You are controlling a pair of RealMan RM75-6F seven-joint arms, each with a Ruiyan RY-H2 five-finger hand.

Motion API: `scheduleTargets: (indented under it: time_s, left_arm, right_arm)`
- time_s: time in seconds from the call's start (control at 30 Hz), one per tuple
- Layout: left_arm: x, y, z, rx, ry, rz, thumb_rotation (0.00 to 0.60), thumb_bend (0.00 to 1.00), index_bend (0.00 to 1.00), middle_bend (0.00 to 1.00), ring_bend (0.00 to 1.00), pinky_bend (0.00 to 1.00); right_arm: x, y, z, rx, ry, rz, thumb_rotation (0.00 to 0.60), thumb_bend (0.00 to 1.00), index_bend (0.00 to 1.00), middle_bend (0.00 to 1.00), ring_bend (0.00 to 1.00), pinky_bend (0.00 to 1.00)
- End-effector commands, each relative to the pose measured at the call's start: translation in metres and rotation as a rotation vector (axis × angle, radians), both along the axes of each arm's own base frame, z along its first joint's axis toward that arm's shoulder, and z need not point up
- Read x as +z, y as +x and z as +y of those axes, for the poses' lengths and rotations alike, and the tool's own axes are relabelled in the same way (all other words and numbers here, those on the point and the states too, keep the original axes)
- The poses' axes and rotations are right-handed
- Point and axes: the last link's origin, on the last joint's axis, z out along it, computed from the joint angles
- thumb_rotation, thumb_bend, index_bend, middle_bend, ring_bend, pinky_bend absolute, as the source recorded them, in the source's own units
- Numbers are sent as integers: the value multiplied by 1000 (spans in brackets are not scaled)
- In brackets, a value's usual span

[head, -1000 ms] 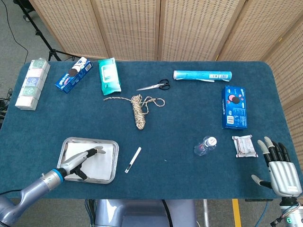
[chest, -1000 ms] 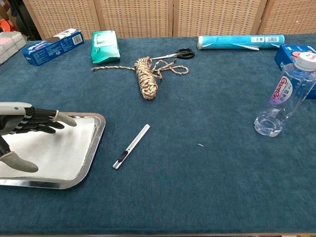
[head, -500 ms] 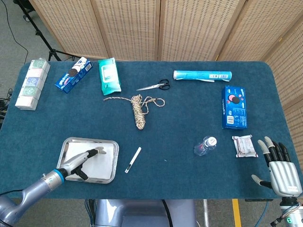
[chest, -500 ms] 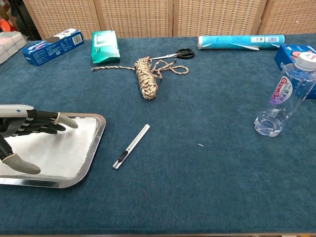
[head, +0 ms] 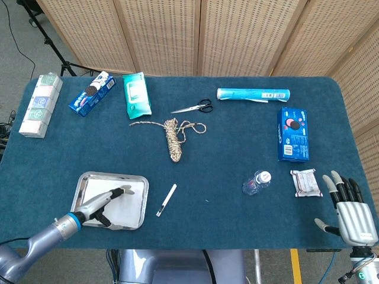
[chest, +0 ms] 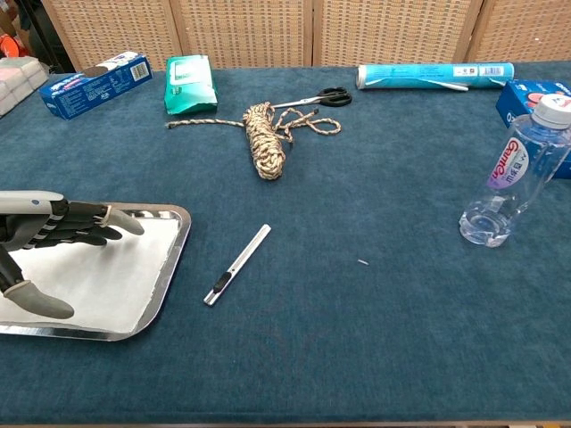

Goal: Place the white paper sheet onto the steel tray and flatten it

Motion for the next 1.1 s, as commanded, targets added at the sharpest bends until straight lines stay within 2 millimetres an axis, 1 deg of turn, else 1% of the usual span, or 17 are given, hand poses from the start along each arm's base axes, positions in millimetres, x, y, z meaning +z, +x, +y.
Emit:
scheduleTargets:
  time_s: [0.03,0.23,0.4,0.57,0.63,0.67,0.73,0.77,0.83,0.93,1.1]
  left_arm:
    - [2,1,1,3,10,-8,600,112,154,0,0,0]
    - [15,4,9,3,66,-37,600,111,150,0,0,0]
    - [36,11,17,7,139,-90,600,112,150,0,0,0]
    - [54,8,16,3,203,-92,600,112,150,0,0,0]
    - [64,0,11,11,267,-71,600,112,149,0,0,0]
    - [72,-8,4,22,338,-44,600,112,149,0,0,0]
    - [76,-14,-5,25,421,-11,600,112,149,0,0,0]
    - [79,-21,-10,40,475,17,600,112,149,0,0,0]
    - [80,-28,-19,50,542,52,600,112,149,0,0,0]
    - [79,-37,-29,65,596,99,600,112,150,0,0,0]
    - [77,-50,-43,30,675,210,600,112,150,0,0,0]
  right_arm:
    - [0,0,0,0,0,0,600,0,0,0,0,0]
    - [0,0,0,0,-3,-1,600,0,0,0,0,0]
    - [-1,0,0,1,0,0,600,0,0,0,0,0]
    - [-1,0,0,0,0,1,600,0,0,0,0,0]
    - [-1,0,-1,0,2,1,600,0,0,0,0,0]
    - [-1,0,-1,1,4,2,600,0,0,0,0,0]
    - [-2,0,-2,3,5,2,600,0,0,0,0,0]
    - [-3,0,-2,3,7,3,600,0,0,0,0,0]
    - [-4,0,-3,4,10,5,600,0,0,0,0,0]
    - [-7,1,-3,6,19,10,600,0,0,0,0,0]
    - [-8,1,-4,6,25,11,600,0,0,0,0,0]
